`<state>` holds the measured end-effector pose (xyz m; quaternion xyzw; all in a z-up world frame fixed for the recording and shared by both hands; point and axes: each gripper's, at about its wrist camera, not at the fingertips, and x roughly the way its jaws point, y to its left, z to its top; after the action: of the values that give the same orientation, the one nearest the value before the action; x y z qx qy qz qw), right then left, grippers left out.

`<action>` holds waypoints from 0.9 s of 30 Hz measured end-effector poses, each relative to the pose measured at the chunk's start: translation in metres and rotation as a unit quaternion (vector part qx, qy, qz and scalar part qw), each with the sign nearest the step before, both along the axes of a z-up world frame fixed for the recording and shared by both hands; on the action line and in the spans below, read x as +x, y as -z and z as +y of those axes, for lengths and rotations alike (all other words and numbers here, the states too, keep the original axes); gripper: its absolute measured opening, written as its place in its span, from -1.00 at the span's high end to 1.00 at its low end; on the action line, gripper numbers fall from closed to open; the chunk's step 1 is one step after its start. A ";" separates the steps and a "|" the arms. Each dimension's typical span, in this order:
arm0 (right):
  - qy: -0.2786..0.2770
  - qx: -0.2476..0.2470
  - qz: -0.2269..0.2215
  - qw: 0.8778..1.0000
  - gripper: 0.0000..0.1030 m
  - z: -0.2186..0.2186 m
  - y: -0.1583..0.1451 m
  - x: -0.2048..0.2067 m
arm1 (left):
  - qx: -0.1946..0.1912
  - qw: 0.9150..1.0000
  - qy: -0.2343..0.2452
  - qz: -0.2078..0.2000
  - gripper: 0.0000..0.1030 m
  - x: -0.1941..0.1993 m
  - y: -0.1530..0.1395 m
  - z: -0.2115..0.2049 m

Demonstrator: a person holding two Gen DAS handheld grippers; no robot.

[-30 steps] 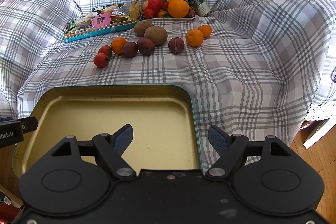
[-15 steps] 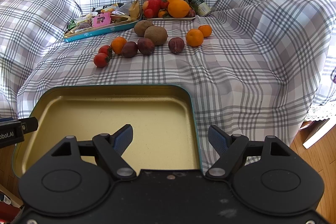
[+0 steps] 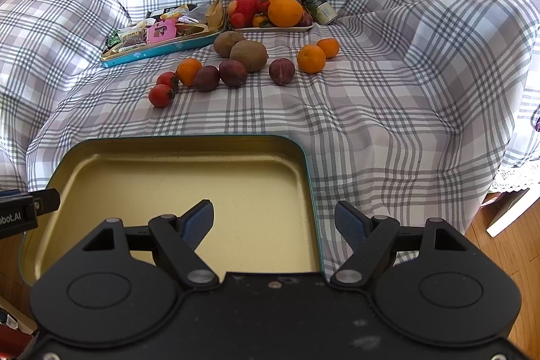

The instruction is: Organize fruits

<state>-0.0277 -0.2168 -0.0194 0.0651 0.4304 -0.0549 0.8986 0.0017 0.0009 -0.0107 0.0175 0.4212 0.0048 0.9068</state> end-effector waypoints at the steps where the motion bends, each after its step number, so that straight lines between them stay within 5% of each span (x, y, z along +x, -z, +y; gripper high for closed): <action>1: 0.000 -0.001 0.000 1.000 -0.59 0.000 0.000 0.000 | 0.000 1.000 0.000 0.000 -0.13 0.000 0.000 0.000; 27: -0.005 0.011 0.007 1.000 -0.60 -0.006 0.008 0.007 | 0.008 1.000 0.000 0.028 -0.13 0.016 0.009 -0.006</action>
<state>-0.0210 -0.2230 -0.0278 0.0727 0.4377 -0.0465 0.8950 0.0172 -0.0049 -0.0198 0.0250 0.4462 0.0073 0.8946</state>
